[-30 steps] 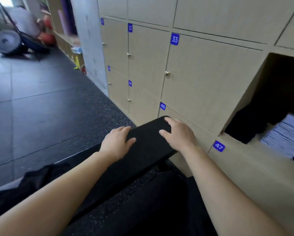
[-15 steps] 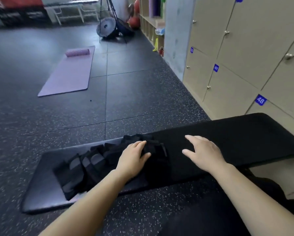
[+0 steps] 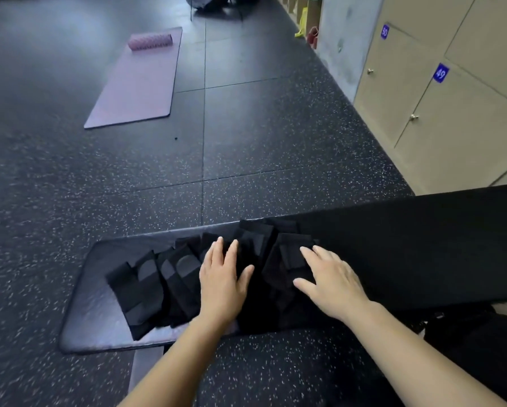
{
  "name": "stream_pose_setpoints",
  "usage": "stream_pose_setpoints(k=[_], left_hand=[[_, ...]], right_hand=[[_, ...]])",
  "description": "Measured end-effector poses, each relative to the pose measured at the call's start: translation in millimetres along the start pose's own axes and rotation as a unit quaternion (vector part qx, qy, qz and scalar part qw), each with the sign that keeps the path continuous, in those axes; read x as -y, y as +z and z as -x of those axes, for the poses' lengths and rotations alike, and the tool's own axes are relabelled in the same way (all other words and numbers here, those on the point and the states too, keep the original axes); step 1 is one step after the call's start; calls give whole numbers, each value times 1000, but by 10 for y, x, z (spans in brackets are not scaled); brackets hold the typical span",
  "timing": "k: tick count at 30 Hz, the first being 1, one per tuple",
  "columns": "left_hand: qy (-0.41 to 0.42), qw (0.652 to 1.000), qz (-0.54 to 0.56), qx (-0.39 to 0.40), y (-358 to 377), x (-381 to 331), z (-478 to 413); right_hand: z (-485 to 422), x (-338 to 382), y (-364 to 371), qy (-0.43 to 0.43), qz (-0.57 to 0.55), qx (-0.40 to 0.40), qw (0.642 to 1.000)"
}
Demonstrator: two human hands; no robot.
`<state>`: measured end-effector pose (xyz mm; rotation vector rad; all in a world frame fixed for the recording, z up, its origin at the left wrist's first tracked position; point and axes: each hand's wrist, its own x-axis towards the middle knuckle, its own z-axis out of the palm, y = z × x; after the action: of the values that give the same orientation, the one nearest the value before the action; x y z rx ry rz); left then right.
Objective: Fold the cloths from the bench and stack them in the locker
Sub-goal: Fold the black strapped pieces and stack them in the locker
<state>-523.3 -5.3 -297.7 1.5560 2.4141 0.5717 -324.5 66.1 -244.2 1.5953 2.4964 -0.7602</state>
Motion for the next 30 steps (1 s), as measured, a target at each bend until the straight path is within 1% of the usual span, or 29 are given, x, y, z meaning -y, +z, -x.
stream_pose_setpoints(k=[3,6,9,13,15,20,24,27,30], left_hand=[[-21,1000,15,16,52,127,-82],[-13,999,22,37,130,160,-112],[-17,997,55,49,148,173,-140],[-14,989,132,61,45,127,-202],[-15,987,146,62,5,75,-252],[-33,985,145,87,-8,-85,-367],[-73,985,122,93,19,-136,-448],[-105,986,61,115,65,-123,-506],[-121,984,11,126,59,-162,-516]], right_hand=[[-160,31,111,66,-64,-4,996],[-276,22,212,113,-81,10,990],[-338,14,278,129,-87,23,988],[-400,4,304,144,-101,20,984],[-420,-4,299,159,-109,22,981],[-446,-3,290,191,-142,24,971],[-440,-40,261,210,-211,26,954],[-450,-71,235,239,-259,15,936],[-475,-64,230,278,-278,8,919]])
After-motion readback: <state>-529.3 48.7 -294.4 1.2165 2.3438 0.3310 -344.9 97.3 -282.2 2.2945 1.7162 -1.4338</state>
